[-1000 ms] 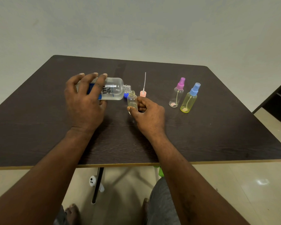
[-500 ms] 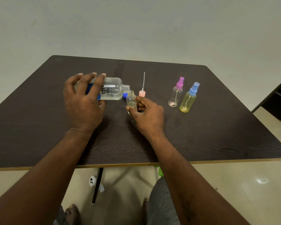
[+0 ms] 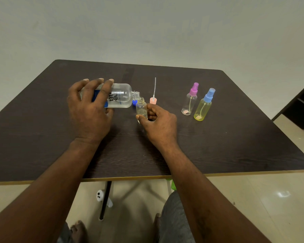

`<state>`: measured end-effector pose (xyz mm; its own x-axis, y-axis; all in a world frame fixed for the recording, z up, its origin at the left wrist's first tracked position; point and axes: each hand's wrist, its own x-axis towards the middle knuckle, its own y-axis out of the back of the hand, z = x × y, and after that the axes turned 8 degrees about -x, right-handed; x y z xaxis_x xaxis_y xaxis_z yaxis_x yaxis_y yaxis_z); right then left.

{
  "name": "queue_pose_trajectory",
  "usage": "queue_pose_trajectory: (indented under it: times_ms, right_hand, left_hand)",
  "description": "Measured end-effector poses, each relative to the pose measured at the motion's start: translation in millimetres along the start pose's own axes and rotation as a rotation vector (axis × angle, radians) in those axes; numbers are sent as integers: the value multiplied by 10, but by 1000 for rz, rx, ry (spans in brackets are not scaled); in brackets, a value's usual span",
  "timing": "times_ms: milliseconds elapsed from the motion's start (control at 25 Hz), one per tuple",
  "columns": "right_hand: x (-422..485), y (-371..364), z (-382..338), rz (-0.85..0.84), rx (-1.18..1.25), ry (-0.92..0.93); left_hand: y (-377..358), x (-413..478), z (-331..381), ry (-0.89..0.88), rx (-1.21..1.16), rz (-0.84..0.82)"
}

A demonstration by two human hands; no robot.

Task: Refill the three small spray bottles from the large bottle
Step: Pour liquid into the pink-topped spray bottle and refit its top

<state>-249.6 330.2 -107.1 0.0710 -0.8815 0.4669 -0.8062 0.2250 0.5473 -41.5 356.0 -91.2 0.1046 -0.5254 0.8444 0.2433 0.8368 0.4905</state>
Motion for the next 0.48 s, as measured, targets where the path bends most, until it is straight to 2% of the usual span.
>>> queue_pose_trajectory:
  times_ms: [480]
  right_hand:
    - [1, -14, 9, 12, 4, 10]
  left_hand:
    - [22, 3, 16, 1, 1, 6]
